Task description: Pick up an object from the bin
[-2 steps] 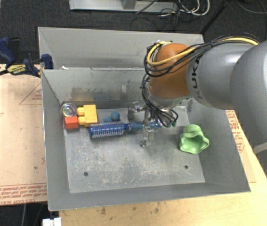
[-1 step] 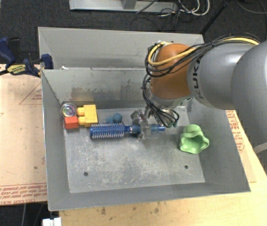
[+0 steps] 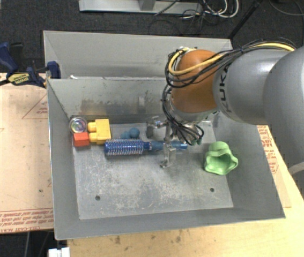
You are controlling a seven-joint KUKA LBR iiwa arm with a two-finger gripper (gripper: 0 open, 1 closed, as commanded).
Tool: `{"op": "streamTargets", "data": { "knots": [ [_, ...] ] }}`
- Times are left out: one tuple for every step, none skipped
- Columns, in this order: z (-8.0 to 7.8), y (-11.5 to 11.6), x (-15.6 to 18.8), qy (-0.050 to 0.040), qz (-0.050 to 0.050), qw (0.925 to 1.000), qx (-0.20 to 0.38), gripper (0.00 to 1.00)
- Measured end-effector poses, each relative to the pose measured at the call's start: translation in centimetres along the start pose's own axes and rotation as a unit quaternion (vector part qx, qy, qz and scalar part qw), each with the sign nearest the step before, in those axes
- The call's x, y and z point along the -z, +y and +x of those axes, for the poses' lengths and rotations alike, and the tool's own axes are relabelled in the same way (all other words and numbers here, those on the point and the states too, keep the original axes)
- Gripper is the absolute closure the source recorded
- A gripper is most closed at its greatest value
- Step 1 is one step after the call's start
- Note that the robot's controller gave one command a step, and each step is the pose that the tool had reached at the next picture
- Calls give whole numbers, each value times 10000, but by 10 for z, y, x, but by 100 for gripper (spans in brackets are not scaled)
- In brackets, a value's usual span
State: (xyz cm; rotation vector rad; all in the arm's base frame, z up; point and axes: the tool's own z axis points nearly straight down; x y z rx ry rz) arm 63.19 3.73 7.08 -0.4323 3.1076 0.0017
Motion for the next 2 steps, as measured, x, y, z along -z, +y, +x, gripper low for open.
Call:
{"op": "streamTargets", "data": {
  "knots": [
    [0,0,1,-2,3,10000,0,100],
    [-16,0,133,-38,13,9997,232,100]
  ]
}}
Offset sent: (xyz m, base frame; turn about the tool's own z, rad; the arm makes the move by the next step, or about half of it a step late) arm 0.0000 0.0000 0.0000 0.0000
